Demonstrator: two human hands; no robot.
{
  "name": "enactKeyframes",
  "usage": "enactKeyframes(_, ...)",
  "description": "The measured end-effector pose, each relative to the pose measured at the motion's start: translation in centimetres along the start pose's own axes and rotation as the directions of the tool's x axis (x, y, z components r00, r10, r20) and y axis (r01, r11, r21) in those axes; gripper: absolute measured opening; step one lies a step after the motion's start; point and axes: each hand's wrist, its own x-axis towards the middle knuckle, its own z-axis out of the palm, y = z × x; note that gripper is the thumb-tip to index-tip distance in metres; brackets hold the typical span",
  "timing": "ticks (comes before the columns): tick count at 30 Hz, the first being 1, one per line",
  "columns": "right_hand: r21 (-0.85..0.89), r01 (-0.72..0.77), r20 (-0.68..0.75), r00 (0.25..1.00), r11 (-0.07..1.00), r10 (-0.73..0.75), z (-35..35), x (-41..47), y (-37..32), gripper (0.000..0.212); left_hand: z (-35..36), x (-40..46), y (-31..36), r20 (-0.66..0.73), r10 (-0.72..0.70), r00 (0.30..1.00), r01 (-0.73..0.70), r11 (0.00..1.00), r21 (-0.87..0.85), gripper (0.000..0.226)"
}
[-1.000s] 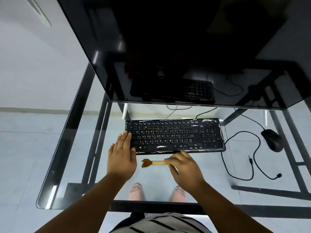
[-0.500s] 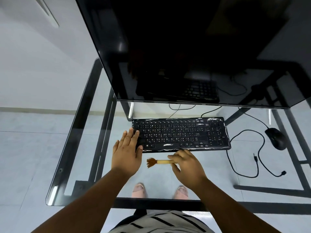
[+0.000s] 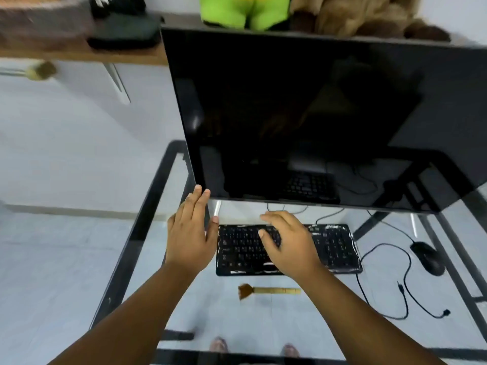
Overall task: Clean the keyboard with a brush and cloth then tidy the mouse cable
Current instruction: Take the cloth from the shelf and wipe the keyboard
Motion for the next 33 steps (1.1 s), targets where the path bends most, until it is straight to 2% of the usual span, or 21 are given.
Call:
enactKeyframes(6,0.088,0.177,-0.177,0.971,0.980,-0.160,-3.8,7.9,-6.3,0.031,-7.8,5.3,1.5,-0.247,0.080,0.966,-0.082,0.997,0.002,0.055)
enactKeyframes(11,0.062,0.349,-0.345,0.887,0.935,-0.308,-7.3,13.8,-12.0,0.029,-14.7,9.7,2.1,-0.425,0.140,0.894,-0.132,0.990,0.049,0.055)
enactKeyframes(15,0.018,0.430,-0.428,0.819,0.903,-0.382,-9.3,17.9,-15.7,0.030,-19.1,13.1,1.7,-0.508,0.169,0.844,-0.140,0.986,0.095,0.056)
enactKeyframes(18,-0.021,0.418,-0.438,0.812,0.908,-0.385,-10.3,21.1,-18.6,0.037,-21.9,15.5,1.1,-0.548,0.177,0.817,-0.132,0.984,0.121,0.055)
enactKeyframes(23,-0.050,0.363,-0.347,0.867,0.930,-0.357,-10.7,26.6,-22.9,0.051,-24.4,18.5,-0.9,-0.542,0.141,0.829,-0.060,0.984,0.165,0.054)
enactKeyframes(28,-0.108,0.284,-0.187,0.935,0.953,-0.300,-8.6,32.3,-25.9,0.059,-25.1,21.1,-4.5,-0.483,0.096,0.870,0.009,0.977,0.211,0.054)
enactKeyframes(33,-0.169,0.132,0.051,0.991,0.977,-0.125,-4.7,37.5,-27.8,0.068,-24.4,22.8,-8.1,-0.372,0.050,0.927,0.058,0.960,0.272,0.062)
